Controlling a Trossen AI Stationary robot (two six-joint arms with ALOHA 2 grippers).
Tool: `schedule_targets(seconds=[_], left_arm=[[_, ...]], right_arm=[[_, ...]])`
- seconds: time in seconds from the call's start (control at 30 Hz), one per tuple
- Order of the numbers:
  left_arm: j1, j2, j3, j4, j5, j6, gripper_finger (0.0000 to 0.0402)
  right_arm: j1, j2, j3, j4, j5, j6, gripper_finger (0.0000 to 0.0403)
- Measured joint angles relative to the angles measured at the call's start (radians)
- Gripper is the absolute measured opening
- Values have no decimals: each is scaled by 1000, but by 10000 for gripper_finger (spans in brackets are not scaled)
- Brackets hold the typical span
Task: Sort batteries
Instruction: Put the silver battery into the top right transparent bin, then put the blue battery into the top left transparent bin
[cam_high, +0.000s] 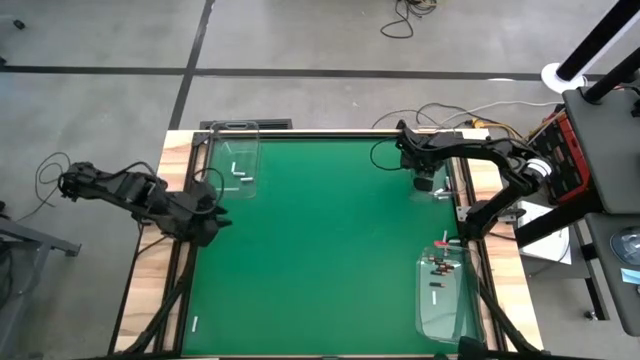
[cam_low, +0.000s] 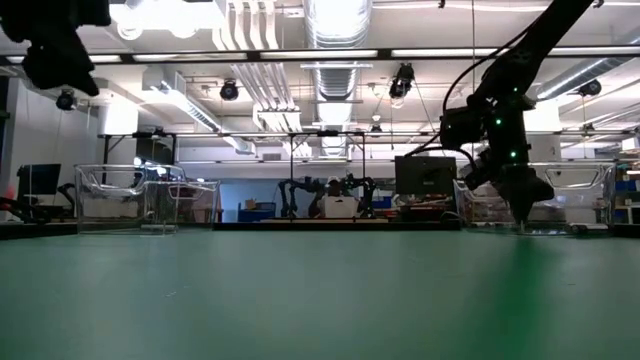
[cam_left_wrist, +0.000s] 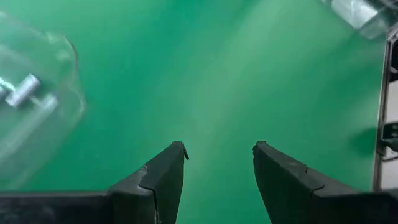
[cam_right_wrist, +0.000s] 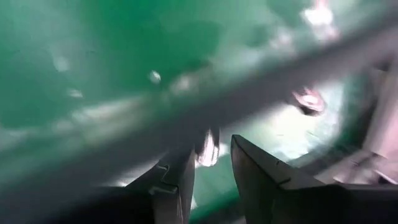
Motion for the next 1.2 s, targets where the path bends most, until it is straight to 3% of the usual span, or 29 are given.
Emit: schedule_targets(seconds=[0.07,0.37,0.57,0.77,0.87,1.2], left_arm=[[0,3,-12,4,42,-28,171],[-5,24,-95,-52,273,-294,194],[-74,81,-183,67,481,-368,199],[-251,234,-202,263,484,-506,198],[-328,332,-187,272,483,-605,198],[-537,629,-98,388,528,-838,198]], right_arm=[[5,-22,13,-29,61,-7,112],[5,-229,158,-122,128,-72,164],[71,-387,286,-128,138,79,184],[220,-476,389,-137,136,348,199],[314,-486,411,-134,132,443,206],[558,-392,422,-91,132,636,224]])
